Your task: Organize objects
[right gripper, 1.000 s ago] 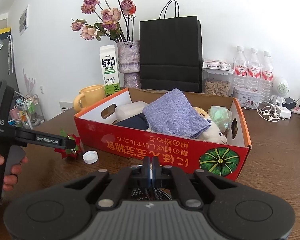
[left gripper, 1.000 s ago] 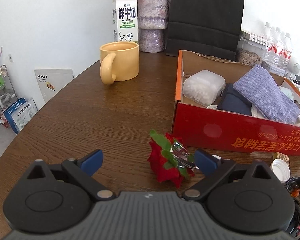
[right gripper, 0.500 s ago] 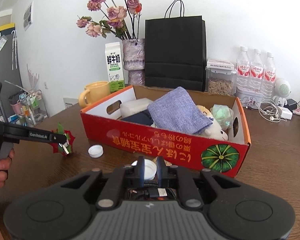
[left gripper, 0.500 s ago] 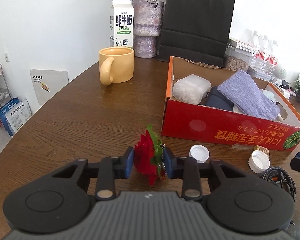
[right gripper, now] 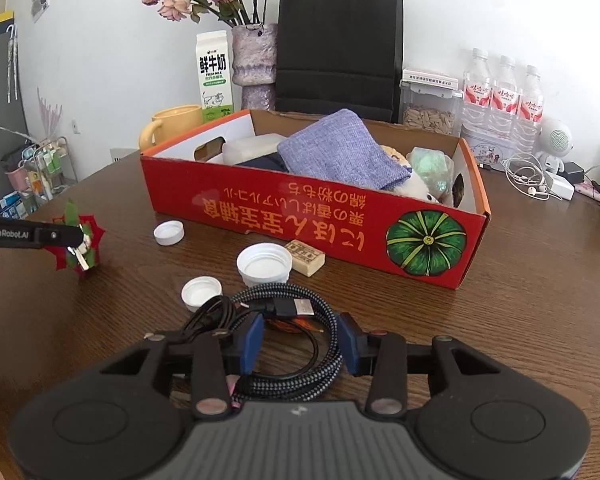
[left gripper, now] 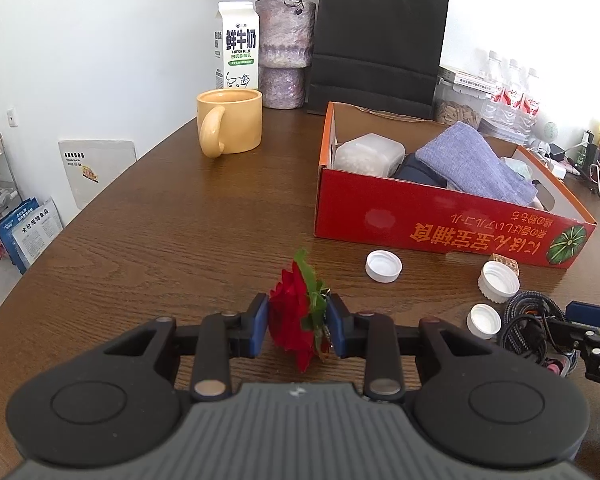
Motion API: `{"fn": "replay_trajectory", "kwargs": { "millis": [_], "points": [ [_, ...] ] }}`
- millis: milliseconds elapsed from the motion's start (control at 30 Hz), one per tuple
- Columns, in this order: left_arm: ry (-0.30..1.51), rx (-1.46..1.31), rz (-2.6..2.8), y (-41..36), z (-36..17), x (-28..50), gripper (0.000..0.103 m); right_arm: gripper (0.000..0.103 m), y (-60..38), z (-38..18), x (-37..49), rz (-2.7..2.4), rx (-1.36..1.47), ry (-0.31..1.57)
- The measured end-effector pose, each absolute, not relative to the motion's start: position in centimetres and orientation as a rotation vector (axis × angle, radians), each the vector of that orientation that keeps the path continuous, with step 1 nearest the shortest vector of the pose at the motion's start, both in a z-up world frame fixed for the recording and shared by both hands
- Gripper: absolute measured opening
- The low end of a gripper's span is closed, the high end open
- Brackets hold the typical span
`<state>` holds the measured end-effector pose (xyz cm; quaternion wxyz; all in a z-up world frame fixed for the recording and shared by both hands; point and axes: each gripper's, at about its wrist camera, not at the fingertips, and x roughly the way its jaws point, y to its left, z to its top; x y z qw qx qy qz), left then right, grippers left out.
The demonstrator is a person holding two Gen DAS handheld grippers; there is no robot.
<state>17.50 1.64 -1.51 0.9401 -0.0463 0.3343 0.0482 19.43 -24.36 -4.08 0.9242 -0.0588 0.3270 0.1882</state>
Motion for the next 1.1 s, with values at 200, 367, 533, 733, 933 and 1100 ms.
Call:
{"fn": "replay_trajectory", "kwargs": {
  "millis": [200,367,533,733,933,1100],
  "points": [
    [0.686,-0.084,0.082,0.8,-1.4,17.1,0.032,0.040,-23.4,-4.4,20.0,0.419,-0.167,0.651],
    [0.680,-0.073,0.066,-0.1,-1.1,16.6,0.032,0.002,-22.5,-4.5,19.7,0.450,-0.221,0.630],
    [0.669,-0.056,0.041,-1.3,-0.5,16.1,0.032,0.000,-23.0,-3.7,18.3,0.455,-0.208,0.555],
    [0.652,-0.037,0.015,-2.9,0.3,15.4,0.032,0.000,-23.7,-2.5,17.3,0.440,-0.185,0.495],
    [0.628,-0.021,0.004,-3.9,1.2,14.5,0.032,0.000,-24.2,-1.6,16.2,0.442,-0.168,0.455],
    [0.620,-0.012,0.004,-4.0,1.6,14.0,0.032,0.025,-23.9,-2.0,16.7,0.461,-0.225,0.508]
  ]
}}
